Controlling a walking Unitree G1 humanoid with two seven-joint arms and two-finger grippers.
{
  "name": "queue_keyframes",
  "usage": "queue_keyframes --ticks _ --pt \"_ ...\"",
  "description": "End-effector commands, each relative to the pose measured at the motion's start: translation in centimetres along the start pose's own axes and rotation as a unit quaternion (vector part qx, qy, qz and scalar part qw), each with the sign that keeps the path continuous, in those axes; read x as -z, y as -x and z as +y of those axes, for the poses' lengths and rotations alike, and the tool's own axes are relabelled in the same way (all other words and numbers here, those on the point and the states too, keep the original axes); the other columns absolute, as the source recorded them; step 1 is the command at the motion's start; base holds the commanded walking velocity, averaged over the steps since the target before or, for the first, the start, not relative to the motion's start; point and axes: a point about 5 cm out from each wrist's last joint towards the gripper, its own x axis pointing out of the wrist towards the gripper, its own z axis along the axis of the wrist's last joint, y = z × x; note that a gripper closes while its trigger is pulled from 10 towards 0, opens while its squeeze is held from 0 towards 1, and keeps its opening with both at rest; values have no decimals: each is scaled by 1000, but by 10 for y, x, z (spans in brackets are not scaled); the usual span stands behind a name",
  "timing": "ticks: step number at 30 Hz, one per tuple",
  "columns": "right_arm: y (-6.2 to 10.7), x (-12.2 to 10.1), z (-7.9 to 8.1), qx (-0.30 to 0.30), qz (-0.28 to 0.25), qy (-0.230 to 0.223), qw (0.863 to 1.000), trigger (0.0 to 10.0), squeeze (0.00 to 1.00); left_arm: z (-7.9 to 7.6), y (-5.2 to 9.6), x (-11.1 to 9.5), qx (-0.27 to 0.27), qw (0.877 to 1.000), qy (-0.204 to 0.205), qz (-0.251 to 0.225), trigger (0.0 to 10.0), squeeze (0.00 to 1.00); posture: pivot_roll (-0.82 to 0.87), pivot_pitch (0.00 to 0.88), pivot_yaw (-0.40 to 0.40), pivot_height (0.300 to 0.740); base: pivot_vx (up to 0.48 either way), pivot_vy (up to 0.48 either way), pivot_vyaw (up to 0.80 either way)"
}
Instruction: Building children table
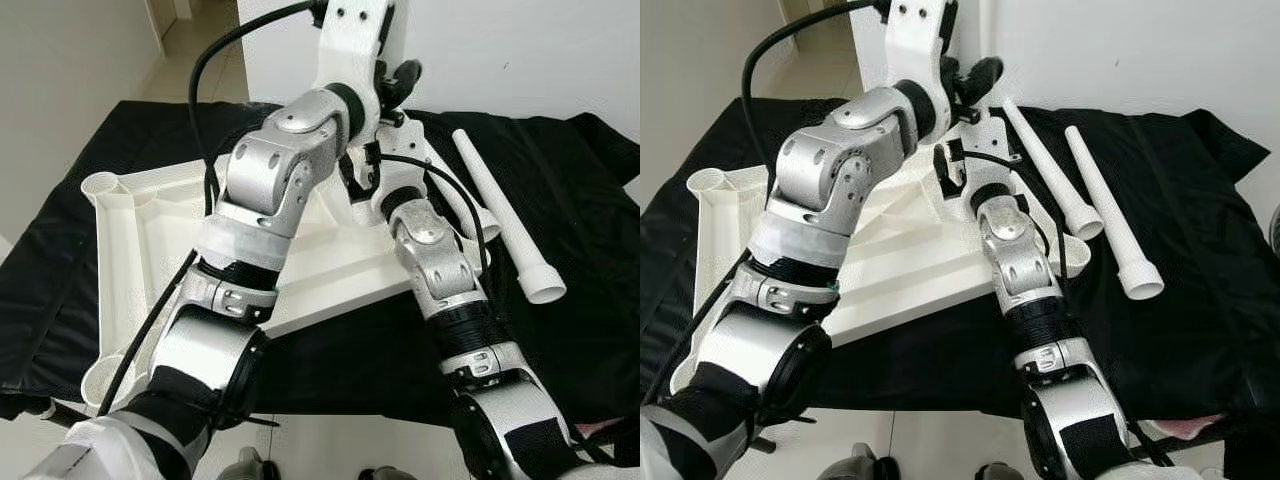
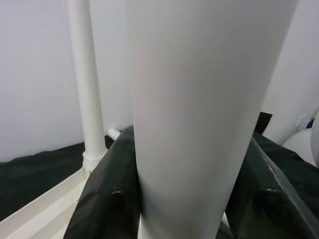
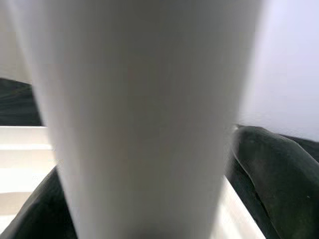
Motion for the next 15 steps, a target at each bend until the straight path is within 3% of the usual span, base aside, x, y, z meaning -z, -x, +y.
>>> queue_keyframes --ticks 1,4,14,15 --pt "-2 -1 8 11 1 13 1000 10000 0 0 -2 -9 -37 999 -10 -18 10000 0 -90 40 18 740 0 0 0" --pt "-3 -1 15 23 6 23 999 10000 0 -3 -3 -12 -42 999 -10 -25 10000 0 -87 33 15 740 0 0 0" --pt "-5 -3 18 44 -6 17 999 10000 0 -8 -5 -13 -40 999 -6 -29 10000 0 -84 29 13 740 0 0 0" --pt "-5 -3 19 49 -8 19 999 5843 0 -8 -6 -13 -39 999 -5 -30 10000 0 -90 26 13 740 0 0 0"
